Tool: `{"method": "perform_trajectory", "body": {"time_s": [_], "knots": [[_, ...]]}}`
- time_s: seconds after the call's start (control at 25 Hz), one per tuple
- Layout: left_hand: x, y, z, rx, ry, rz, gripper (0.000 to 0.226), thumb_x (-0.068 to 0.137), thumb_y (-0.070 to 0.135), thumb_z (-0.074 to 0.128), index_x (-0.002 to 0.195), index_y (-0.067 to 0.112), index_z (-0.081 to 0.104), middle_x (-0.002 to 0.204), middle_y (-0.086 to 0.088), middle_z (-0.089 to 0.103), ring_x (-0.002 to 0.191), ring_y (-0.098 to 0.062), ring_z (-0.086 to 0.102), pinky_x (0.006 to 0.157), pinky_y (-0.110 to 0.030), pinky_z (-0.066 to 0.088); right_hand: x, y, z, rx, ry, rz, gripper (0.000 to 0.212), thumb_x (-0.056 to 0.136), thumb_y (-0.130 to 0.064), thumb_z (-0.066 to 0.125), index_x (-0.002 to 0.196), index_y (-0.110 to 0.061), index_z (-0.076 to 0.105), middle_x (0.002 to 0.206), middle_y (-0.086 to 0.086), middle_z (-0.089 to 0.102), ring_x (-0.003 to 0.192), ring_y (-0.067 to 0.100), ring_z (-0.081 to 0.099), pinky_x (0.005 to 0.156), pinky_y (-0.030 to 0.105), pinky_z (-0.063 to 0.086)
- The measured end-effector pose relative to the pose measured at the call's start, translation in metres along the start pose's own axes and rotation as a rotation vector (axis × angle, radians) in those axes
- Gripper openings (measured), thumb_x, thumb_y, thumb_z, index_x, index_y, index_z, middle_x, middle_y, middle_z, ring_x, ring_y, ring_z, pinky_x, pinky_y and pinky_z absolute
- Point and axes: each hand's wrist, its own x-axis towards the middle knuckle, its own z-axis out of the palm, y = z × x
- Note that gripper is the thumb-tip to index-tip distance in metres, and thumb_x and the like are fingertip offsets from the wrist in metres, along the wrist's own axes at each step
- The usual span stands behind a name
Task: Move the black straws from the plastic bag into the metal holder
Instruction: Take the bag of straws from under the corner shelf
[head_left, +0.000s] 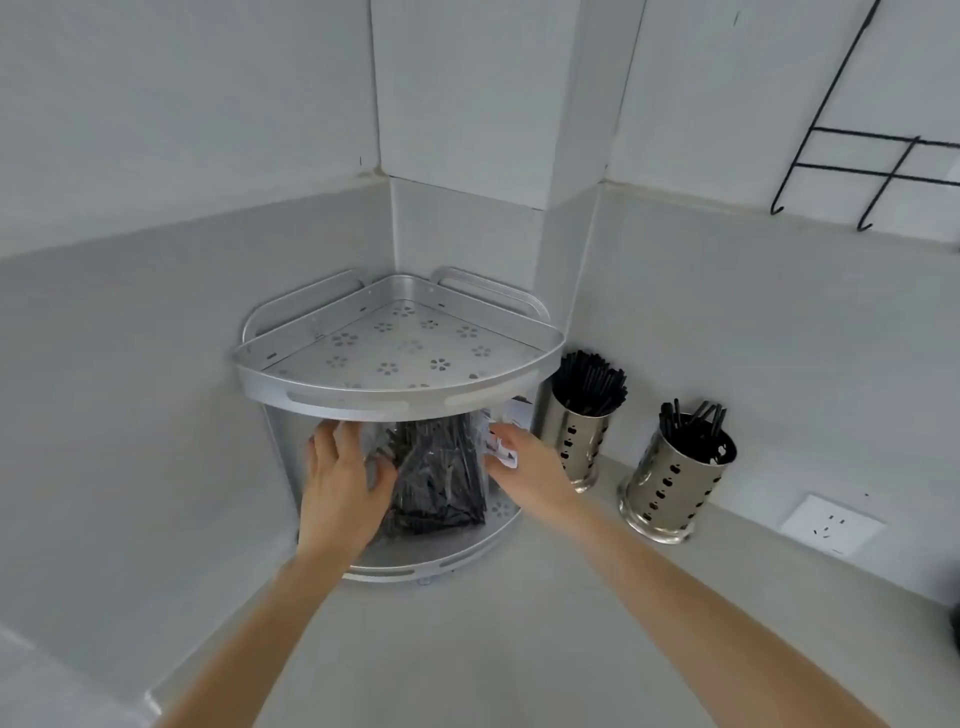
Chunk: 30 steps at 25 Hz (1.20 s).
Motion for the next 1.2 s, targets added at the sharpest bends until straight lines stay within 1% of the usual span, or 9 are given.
{"method": "perform_trajectory", "body": {"time_s": [0.12,0.2,0.32,0.48,0.56,0.64,0.76,1.0,1.2], "knots": [[0.010,-0.011,0.005,-0.001,0.059,-0.085,0.063,0.079,0.008,0.058,0.134,-0.001,0.028,0.142,-0.025,0.028,0.129,-0.042,0.027,0.104,-0.050,0.030,0.019,0.003,0.006,0.067,-0.022,0.022,0.059,0.090,-0.023,0.051,0.143,-0.016,0.026,0.148,0.006,0.037,0.135,0.022,0.036,0.108,0.034,0.029],[0.014,-0.016,0.007,-0.002,0.070,-0.116,0.066,0.079,0.010,0.059,0.135,0.000,0.026,0.145,-0.025,0.023,0.131,-0.043,0.023,0.106,-0.051,0.026,0.033,0.004,0.008,0.167,-0.029,0.066,0.062,0.089,-0.024,0.054,0.142,-0.018,0.024,0.150,0.004,0.033,0.136,0.023,0.034,0.109,0.036,0.028],[0.021,-0.021,0.004,-0.123,0.113,-0.173,0.073,0.080,0.010,0.059,0.139,0.003,0.017,0.150,-0.021,0.017,0.135,-0.039,0.023,0.108,-0.049,0.028,0.046,0.004,0.014,0.275,-0.052,0.093,0.063,0.087,-0.027,0.057,0.141,-0.021,0.026,0.150,0.001,0.032,0.136,0.021,0.033,0.105,0.028,0.027],[0.025,-0.021,0.005,-0.394,0.029,-0.316,0.071,0.085,0.012,0.055,0.140,0.011,0.010,0.134,-0.015,0.048,0.115,-0.033,0.054,0.089,-0.036,0.043,0.052,0.002,0.021,0.288,-0.083,0.073,0.059,0.088,-0.024,0.056,0.141,-0.021,0.029,0.148,-0.002,0.036,0.135,0.020,0.035,0.107,0.029,0.028],[0.022,-0.022,0.006,-0.400,0.012,-0.339,0.071,0.086,0.013,0.055,0.141,0.012,0.010,0.122,-0.016,0.057,0.109,-0.034,0.057,0.087,-0.038,0.046,0.050,0.002,0.025,0.297,-0.042,0.105,0.050,0.088,-0.022,0.056,0.135,-0.016,0.038,0.138,0.003,0.049,0.129,0.021,0.044,0.104,0.031,0.033],[0.020,-0.021,0.005,-0.408,0.030,-0.350,0.069,0.086,0.013,0.054,0.141,0.011,0.011,0.114,-0.015,0.060,0.102,-0.033,0.059,0.083,-0.039,0.047,0.048,0.003,0.025,0.256,0.032,0.155,0.035,0.089,-0.019,0.053,0.122,-0.009,0.052,0.120,0.006,0.060,0.115,0.020,0.053,0.094,0.026,0.036],[0.019,-0.019,-0.001,-0.418,0.059,-0.344,0.066,0.087,0.011,0.051,0.140,0.010,0.013,0.100,-0.008,0.059,0.087,-0.024,0.055,0.077,-0.032,0.042,0.045,0.006,0.019,0.253,0.088,0.199,0.025,0.090,-0.020,0.053,0.108,-0.007,0.064,0.098,0.003,0.063,0.098,0.017,0.056,0.083,0.021,0.036],[0.019,-0.007,-0.013,-0.535,0.120,-0.342,0.058,0.086,0.006,0.049,0.136,0.007,0.020,0.091,-0.005,0.061,0.092,-0.029,0.059,0.088,-0.043,0.046,0.037,0.002,0.008,0.458,0.170,0.191,0.019,0.087,-0.018,0.057,0.101,-0.009,0.067,0.085,0.000,0.063,0.090,0.019,0.059,0.094,0.034,0.048],[0.011,0.002,-0.024,-0.657,0.138,-0.370,0.056,0.089,0.005,0.043,0.139,0.005,0.017,0.083,-0.002,0.060,0.086,-0.025,0.057,0.091,-0.043,0.043,0.023,-0.011,0.003,0.629,0.131,0.168,0.010,0.090,-0.014,0.054,0.085,-0.013,0.062,0.065,-0.005,0.054,0.062,0.008,0.050,0.069,0.023,0.048]]}}
